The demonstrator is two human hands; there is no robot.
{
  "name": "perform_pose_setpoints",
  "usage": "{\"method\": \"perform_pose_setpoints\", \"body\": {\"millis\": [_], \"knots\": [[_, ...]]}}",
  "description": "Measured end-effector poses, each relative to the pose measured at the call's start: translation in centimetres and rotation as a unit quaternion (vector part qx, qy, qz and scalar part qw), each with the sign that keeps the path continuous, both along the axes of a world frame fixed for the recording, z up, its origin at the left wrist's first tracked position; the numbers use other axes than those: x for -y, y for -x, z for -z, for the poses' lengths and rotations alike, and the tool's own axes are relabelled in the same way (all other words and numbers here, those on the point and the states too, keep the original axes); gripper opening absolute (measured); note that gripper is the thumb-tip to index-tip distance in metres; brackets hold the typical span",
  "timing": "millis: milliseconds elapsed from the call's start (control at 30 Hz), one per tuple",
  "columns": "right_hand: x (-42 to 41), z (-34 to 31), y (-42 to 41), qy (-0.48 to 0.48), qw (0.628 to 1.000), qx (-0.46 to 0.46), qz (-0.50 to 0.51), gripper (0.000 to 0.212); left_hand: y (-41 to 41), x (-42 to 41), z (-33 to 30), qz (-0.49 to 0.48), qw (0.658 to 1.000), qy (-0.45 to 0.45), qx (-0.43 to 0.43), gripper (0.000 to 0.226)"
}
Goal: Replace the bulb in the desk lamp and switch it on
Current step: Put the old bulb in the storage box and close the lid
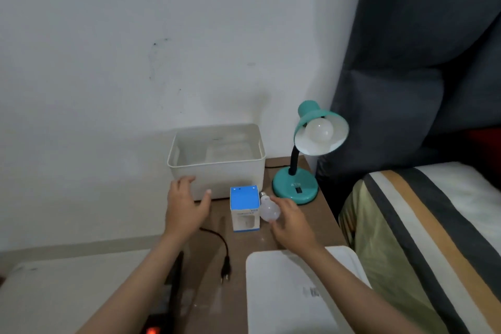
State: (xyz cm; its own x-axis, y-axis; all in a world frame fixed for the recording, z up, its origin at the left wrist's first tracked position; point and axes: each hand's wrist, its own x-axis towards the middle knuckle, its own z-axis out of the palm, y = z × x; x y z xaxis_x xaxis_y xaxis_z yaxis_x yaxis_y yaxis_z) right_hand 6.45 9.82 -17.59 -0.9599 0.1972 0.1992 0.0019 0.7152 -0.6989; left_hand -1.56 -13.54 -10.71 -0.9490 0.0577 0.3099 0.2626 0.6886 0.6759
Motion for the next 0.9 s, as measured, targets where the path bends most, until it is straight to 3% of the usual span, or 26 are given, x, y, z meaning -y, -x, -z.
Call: {"method": "perform_pose_setpoints", "body": {"millis": [133, 200, 433, 567, 700, 800, 900], "knots": [[-0.7, 1.7, 2.9, -0.095, 0.993, 0.067, -0.030, 0.066, 4.6, 0.6, -0.4, -0.062, 0.997, 0.016, 0.035, 0.062], [-0.9, 2.6, 3.5, -0.093, 0.993, 0.068, -0.035, 0.064, 6.0, 0.7, -0.5, -0.077, 0.995, 0.020, 0.058, 0.078], [-1.0, 2.6, 3.4, 0.062, 0.997, -0.030, 0.033, 0.049, 9.0, 0.5, -0.1, -0.042, 0.995, 0.046, 0.075, 0.096], [-0.6, -0.5, 2.3, 0.142, 0.981, -0.108, 0.070, 0.052, 9.5, 0.1, 0.3, -0.050, 0.996, 0.033, 0.069, 0.099], [1.4, -5.9, 3.4, 0.236, 0.958, -0.160, 0.024, 0.051, 9.8, -0.3, 0.5, -0.063, 0.996, 0.022, 0.064, 0.100], [3.0, -9.6, 6.7, 0.136, 0.966, -0.221, -0.006, 0.051, 9.8, -0.4, 0.5, -0.070, 0.995, 0.028, 0.064, 0.100], [4.2, -10.8, 11.9, 0.070, 0.982, -0.172, -0.022, 0.049, 9.9, -0.3, 0.5, -0.074, 0.995, 0.032, 0.061, 0.100]]}}
